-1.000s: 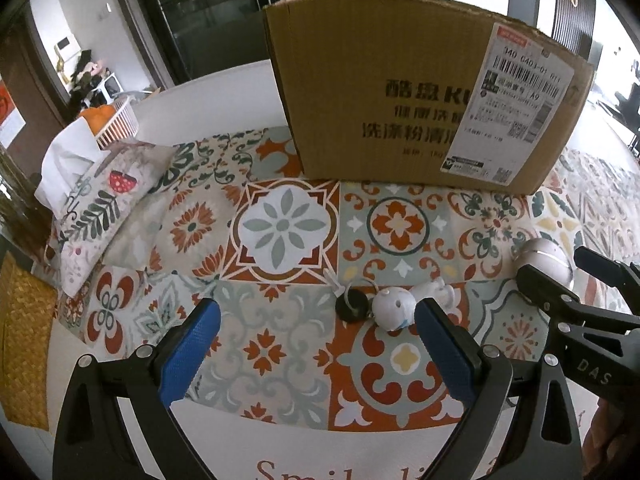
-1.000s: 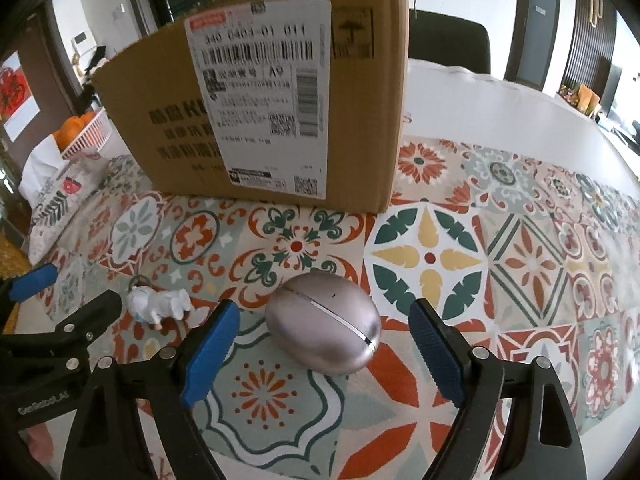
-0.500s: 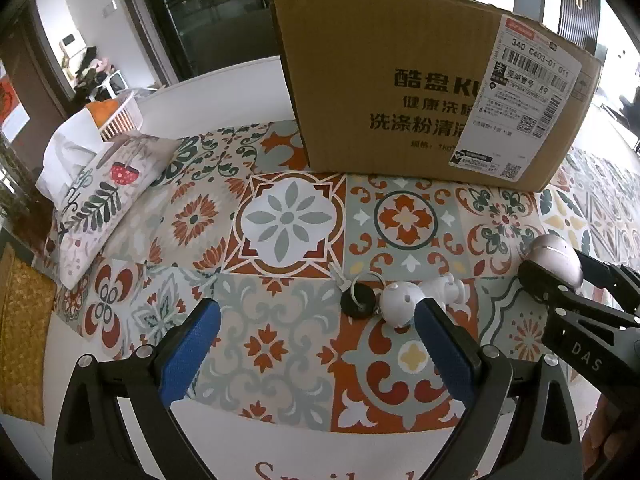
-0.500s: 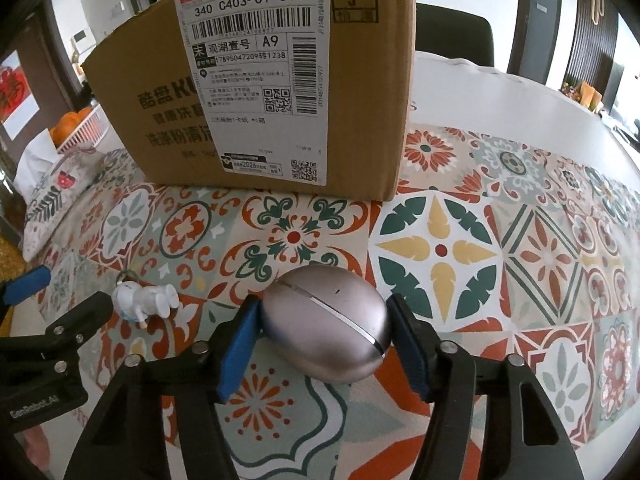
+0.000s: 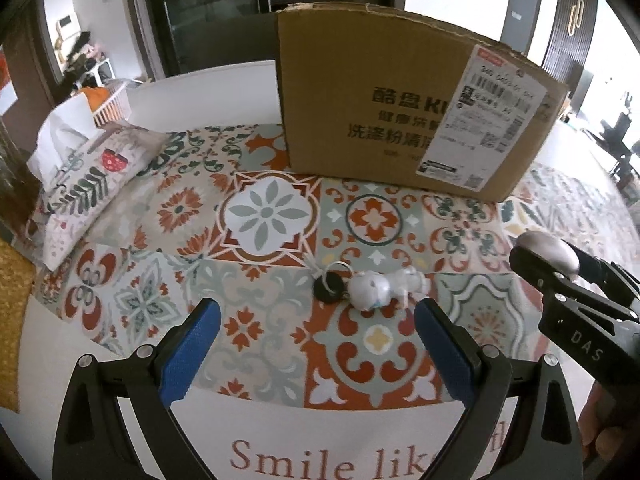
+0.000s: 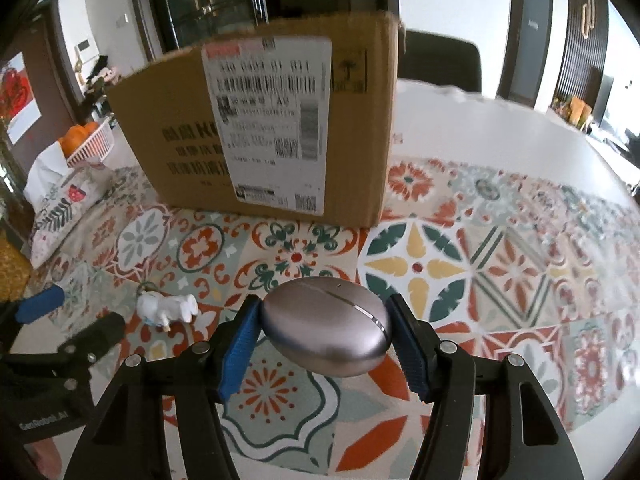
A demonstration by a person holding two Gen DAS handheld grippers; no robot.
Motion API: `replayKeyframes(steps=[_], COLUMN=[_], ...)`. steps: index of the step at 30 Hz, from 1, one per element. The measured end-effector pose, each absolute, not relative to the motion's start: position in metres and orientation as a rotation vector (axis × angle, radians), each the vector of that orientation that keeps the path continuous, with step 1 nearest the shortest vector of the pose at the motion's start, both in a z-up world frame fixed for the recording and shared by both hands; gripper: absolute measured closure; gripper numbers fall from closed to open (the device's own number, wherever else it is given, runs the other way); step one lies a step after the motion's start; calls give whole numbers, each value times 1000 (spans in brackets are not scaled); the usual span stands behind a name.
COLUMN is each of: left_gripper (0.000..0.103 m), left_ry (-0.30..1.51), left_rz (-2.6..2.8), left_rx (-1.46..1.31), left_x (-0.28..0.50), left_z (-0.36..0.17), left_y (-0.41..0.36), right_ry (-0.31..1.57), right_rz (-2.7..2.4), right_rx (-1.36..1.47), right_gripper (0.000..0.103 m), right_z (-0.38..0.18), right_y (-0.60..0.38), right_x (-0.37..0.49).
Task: Organize rigid objects
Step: 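Close the right gripper on the silver egg-shaped case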
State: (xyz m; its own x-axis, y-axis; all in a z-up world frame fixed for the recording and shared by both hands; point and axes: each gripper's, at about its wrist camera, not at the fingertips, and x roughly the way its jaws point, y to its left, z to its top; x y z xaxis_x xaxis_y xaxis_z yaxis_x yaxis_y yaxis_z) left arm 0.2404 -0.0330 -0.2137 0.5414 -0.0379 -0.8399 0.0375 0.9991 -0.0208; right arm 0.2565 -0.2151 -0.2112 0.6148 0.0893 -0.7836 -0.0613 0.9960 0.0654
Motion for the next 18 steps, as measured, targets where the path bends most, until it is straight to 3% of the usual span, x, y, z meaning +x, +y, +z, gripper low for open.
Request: replayKeyframes(steps=[9,18], left_gripper=[5,15], left_ry=[1027,1049], left_rz=[-91,-87], left_rx=[-10,38], left_x=[254,271], left_z=[-228,-247], left_y=[-55,-73], right_ry=[882,907], right_rz=[60,40], right_rx=[50,63], right_gripper=[40,40], right_z=[-204,-216], right_y=[-231,-245], right_x=[252,254])
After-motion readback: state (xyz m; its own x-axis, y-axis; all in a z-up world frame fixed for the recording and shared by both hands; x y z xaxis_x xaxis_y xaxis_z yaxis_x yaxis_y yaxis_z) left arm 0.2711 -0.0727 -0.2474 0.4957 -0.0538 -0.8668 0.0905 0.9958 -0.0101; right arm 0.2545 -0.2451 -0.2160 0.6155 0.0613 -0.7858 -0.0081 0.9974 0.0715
